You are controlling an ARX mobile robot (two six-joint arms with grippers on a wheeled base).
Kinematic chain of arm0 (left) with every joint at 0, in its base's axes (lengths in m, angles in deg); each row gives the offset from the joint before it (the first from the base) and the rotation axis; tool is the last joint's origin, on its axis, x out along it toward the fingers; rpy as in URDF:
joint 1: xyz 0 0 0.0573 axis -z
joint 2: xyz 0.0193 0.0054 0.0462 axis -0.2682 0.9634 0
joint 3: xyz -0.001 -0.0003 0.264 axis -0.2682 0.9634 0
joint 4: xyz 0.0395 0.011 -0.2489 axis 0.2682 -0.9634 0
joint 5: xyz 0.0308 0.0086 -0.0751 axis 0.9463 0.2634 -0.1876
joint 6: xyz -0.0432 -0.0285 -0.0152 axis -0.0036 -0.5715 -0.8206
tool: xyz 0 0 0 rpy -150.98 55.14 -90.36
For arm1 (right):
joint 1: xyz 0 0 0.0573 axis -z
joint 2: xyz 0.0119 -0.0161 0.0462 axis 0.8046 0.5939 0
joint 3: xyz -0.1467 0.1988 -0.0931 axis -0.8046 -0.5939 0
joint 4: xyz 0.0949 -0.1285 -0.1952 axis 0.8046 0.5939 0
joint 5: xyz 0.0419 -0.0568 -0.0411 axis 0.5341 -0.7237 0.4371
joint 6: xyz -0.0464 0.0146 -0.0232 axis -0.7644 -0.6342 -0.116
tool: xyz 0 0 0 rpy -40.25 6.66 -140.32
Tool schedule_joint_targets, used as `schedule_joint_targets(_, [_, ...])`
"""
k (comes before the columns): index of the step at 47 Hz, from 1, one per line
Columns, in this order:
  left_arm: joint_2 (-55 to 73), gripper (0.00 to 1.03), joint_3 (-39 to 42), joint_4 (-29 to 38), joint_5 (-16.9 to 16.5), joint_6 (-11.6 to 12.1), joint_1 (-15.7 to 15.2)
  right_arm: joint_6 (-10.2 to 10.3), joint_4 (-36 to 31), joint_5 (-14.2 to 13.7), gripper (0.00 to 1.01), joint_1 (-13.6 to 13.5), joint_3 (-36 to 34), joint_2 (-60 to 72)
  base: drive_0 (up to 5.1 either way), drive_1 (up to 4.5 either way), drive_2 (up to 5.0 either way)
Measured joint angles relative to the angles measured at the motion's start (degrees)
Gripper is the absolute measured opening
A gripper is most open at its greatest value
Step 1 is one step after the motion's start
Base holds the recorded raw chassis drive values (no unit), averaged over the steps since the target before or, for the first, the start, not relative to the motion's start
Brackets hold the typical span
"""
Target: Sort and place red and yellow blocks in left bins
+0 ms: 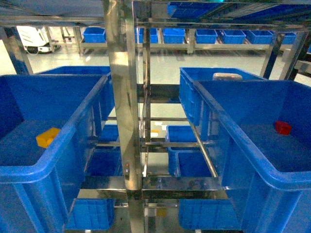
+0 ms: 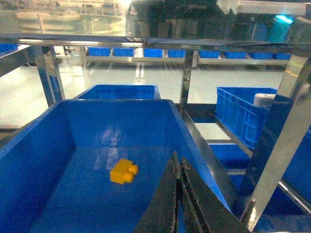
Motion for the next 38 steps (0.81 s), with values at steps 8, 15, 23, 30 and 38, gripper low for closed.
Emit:
schedule_joint_targets(8, [-3.91, 0.02, 2.32, -1.75, 0.00, 0.00, 0.00, 0.02, 5.60, -3.56, 0.02, -3.32, 0.00, -6.14, 0.0, 0.00, 0.0])
schedule_joint_targets(15, [-6.78, 0.02, 3.56, -3.23, 0.00, 0.00, 0.00, 0.02, 9.33, -7.87, 0.02, -6.56, 0.00, -9.64, 0.0, 0.00, 0.0])
schedule_joint_targets(23, [-10.40, 0.02, 4.87, -5.66, 0.04, -0.02, 0.00, 0.17, 13.29, -11.82, 0.02, -11.67, -0.04, -13.70, 0.0, 0.00, 0.0])
schedule_joint_targets(30, [-14.01, 0.02, 6.05, -7.30, -0.02, 0.00, 0.00, 0.17, 16.37, -11.87, 0.02, -11.45, -0.04, -16.96, 0.0, 0.00, 0.0])
schedule_joint_targets(38, [-17.09, 0.02, 6.99, -9.01, 0.00, 0.02, 0.00, 0.17, 18.78, -11.89, 0.02, -11.45, -0.04, -19.23, 0.0, 0.00, 0.0])
